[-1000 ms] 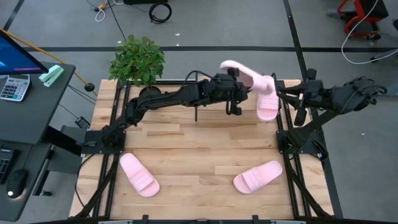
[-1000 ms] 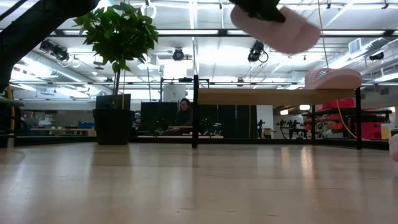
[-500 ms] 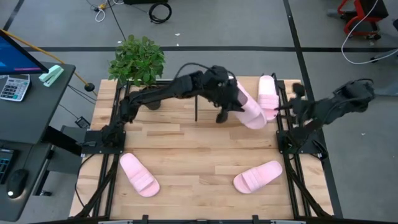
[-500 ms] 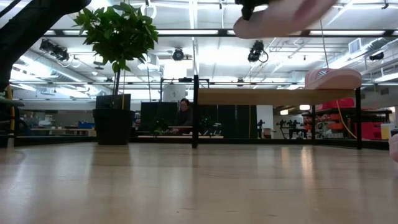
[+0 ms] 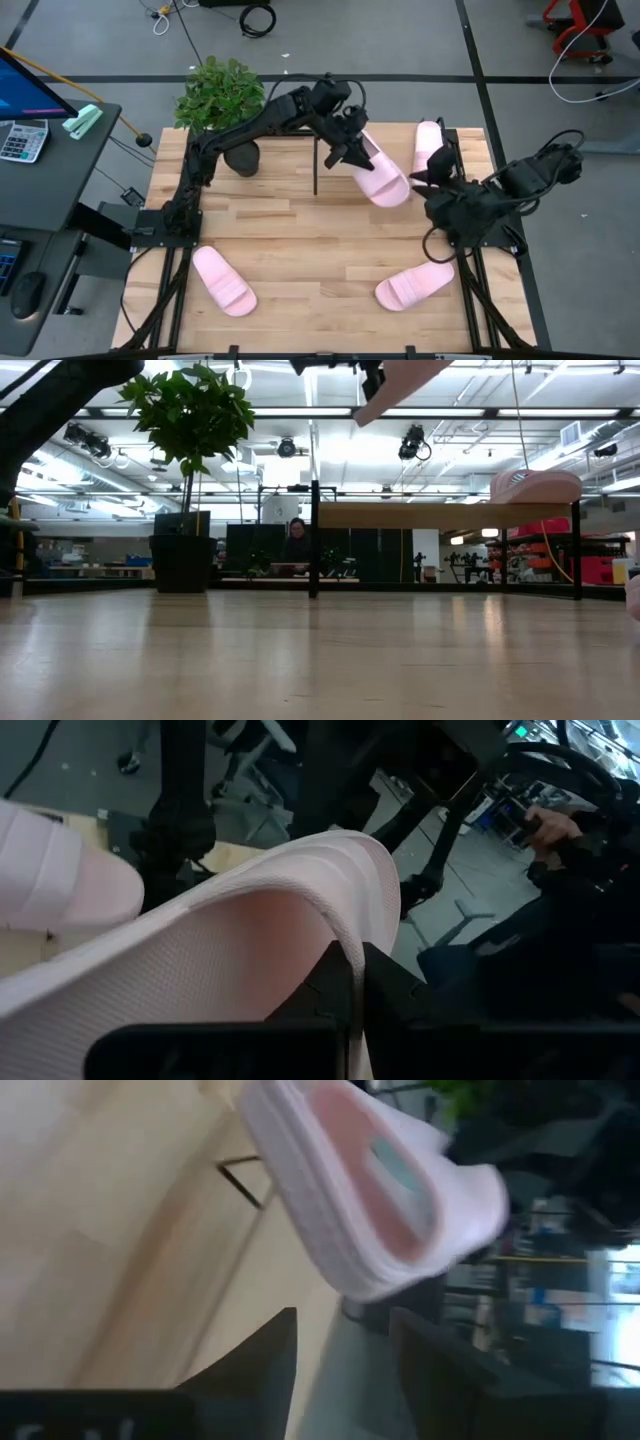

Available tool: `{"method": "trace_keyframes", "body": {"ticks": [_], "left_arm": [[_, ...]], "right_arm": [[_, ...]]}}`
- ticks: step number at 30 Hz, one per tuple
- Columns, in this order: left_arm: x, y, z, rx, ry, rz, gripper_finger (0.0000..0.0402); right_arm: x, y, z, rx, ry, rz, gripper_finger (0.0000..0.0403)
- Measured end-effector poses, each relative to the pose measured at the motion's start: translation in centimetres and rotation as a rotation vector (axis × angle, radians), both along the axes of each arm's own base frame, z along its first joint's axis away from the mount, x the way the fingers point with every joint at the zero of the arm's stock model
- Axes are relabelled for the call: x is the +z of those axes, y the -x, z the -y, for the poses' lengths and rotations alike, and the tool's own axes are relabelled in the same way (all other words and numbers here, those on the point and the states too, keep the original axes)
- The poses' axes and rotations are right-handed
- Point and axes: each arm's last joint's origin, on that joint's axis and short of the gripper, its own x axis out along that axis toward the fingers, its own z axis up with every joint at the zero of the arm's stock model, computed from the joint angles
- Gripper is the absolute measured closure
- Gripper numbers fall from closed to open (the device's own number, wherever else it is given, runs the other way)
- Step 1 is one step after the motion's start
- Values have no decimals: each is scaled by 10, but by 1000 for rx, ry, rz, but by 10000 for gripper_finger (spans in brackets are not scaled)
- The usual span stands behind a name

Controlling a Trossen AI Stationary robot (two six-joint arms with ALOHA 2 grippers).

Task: Pick and place slides into the shelf
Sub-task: Put the middle pink slide on the shelf

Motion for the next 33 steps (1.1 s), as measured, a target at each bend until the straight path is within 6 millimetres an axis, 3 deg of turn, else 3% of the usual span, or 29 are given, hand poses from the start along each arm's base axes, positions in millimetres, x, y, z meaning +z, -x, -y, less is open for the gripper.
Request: {"method": "trace_keyframes", "body": {"ticks": [10,23,33], "left_arm": [[-1,5,-14,31,2,-14,391],[-2,6,-17,37,2,-14,391],[-2,6,-16,38,5,-16,391]], "right_arm": [[3,5,-13,159,85,-27,205],[1,-12,-21,276,151,-90,204],[-5,-28,-18,260,163,-136,212]]}}
